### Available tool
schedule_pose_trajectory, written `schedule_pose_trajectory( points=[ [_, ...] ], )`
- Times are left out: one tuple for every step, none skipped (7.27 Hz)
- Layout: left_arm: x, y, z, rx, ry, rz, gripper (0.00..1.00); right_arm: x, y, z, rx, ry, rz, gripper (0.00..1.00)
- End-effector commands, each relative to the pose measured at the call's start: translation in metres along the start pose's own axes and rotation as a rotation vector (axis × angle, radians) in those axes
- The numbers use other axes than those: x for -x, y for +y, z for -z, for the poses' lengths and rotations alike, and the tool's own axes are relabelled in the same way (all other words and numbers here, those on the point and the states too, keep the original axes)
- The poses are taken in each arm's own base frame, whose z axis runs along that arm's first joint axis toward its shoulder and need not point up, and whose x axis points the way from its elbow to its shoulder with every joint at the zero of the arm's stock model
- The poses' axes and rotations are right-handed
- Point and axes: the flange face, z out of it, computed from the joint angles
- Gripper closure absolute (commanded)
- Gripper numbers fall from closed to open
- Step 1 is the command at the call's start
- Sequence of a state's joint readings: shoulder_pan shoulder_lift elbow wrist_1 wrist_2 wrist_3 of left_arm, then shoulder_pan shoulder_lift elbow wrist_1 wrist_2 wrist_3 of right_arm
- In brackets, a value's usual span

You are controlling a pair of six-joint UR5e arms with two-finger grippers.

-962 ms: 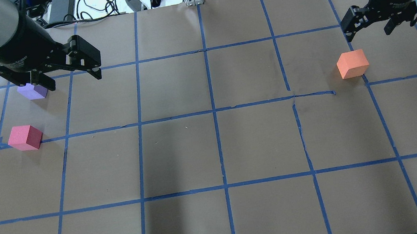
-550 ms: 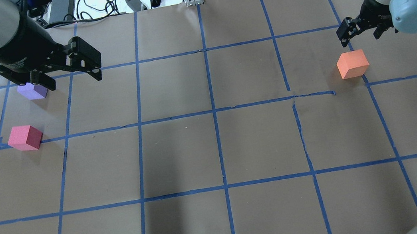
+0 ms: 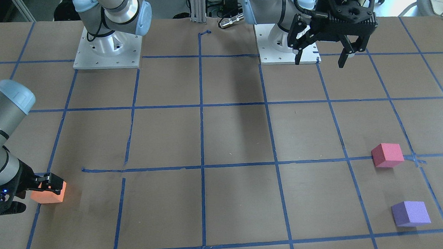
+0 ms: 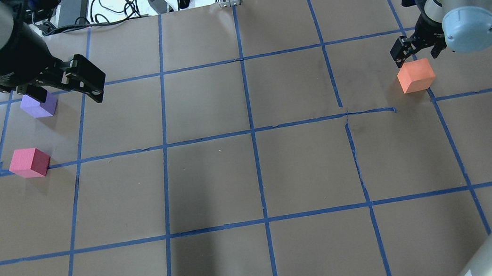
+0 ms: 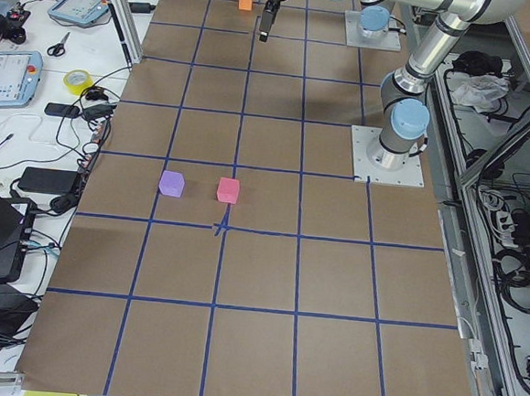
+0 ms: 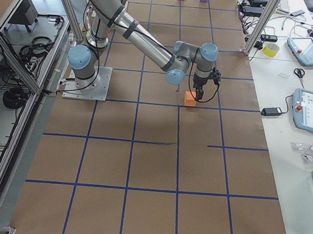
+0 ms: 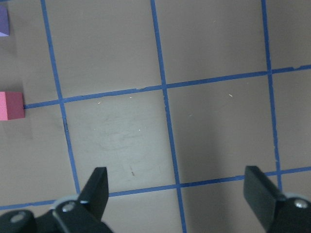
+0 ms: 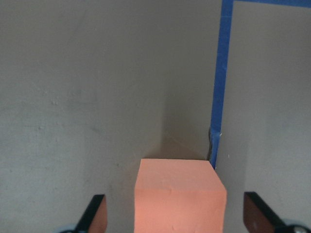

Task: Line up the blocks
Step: 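Lower the right gripper over the orange cube and close on it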

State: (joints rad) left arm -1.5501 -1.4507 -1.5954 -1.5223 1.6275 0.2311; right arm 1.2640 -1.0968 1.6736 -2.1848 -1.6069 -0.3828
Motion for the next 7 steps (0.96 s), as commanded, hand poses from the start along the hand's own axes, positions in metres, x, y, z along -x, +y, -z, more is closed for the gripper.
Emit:
schedule_pose_trajectory(
  points=[
    [0.002,0.002,-0.006,0.022,-0.037,-0.059,0.00,-0.005,-0.002,-0.022,0.034,0.038,0.024,0.00],
    [-0.001,0.000,-0.007,0.018,-0.003,-0.053,0.00,-0.005,-0.002,-0.023,0.037,0.040,0.040,0.00],
    [-0.004,0.001,-0.007,0.012,0.027,-0.027,0.00,-0.005,-0.002,-0.023,0.038,0.037,0.037,0.00],
    [-0.004,0.000,-0.008,0.015,0.029,0.005,0.00,-0.005,-0.001,-0.024,0.044,0.035,0.041,0.00],
    [-0.006,-0.003,-0.003,0.000,0.067,0.042,0.00,-0.005,-0.002,-0.028,0.046,0.033,0.047,0.15],
    [-0.011,-0.002,0.001,-0.018,0.157,0.092,0.00,-0.004,-0.001,-0.029,0.059,0.027,0.045,0.31],
    [-0.013,-0.003,-0.002,-0.011,0.168,0.112,0.00,-0.004,0.000,-0.030,0.062,0.023,0.045,0.45]
  ],
)
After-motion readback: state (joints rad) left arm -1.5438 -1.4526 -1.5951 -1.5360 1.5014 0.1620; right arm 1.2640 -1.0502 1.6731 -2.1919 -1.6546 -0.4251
